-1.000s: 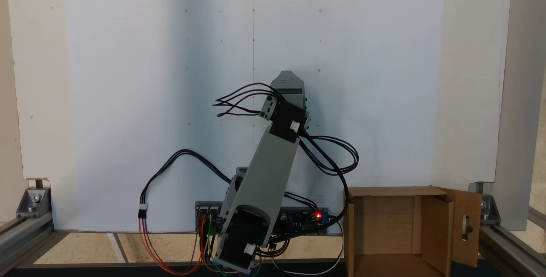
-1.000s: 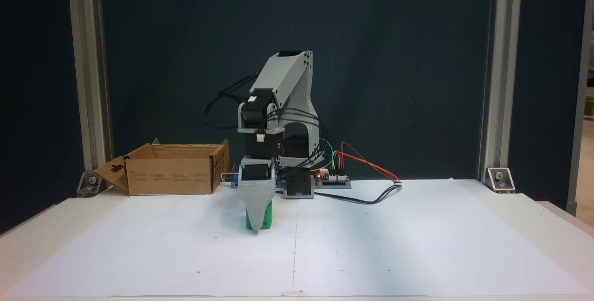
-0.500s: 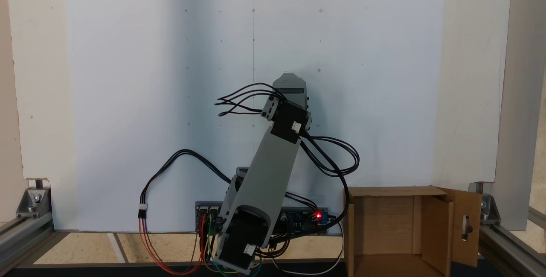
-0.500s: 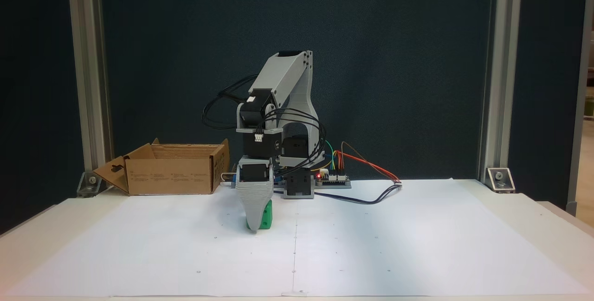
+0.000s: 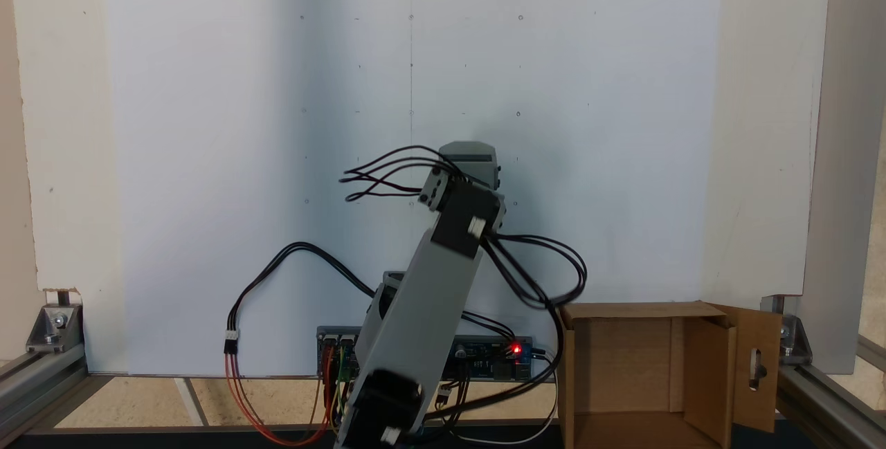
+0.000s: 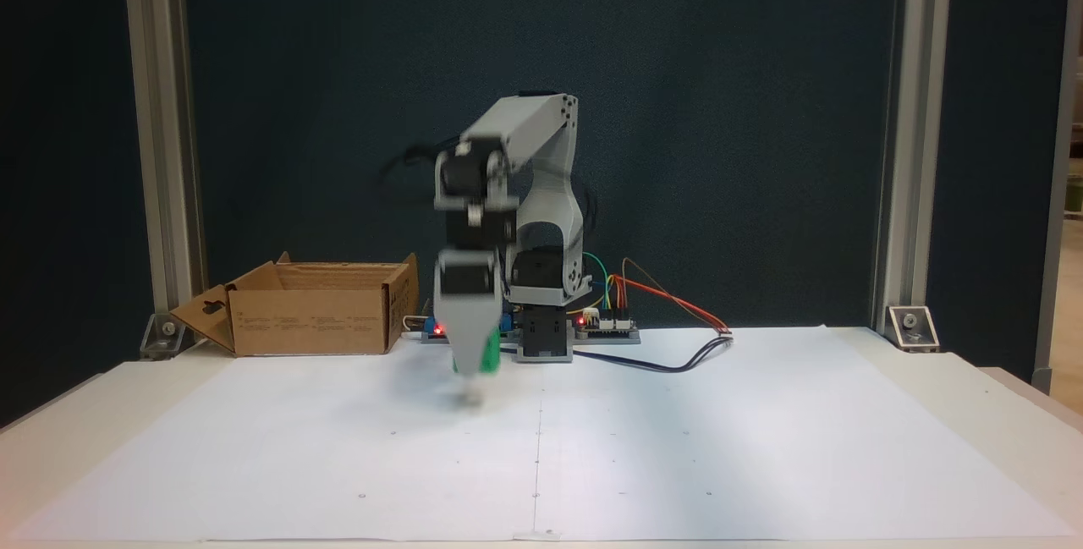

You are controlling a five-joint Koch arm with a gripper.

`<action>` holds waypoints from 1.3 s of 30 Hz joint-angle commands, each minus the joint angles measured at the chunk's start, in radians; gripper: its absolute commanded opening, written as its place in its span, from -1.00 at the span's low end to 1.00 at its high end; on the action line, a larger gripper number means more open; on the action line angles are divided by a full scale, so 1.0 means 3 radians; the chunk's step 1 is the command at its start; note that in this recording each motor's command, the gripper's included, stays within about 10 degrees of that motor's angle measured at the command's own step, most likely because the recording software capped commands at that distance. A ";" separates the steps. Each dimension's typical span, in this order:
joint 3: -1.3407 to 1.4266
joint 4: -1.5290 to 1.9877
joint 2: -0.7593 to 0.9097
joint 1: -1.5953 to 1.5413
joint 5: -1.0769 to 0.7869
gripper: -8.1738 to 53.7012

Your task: Grasp a green dice and put it in the bin.

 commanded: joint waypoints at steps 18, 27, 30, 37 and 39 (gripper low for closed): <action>-0.3395 0.2684 0.0194 0.2035 0.0798 -0.37; -0.3508 0.2408 -0.0251 0.3349 0.0747 -0.37; -0.3513 0.2327 -0.0409 0.3676 0.0731 -0.37; -0.3513 0.1984 -0.0997 0.4178 0.0527 -0.37; -0.3513 0.1805 -0.1197 0.4264 0.0491 -0.37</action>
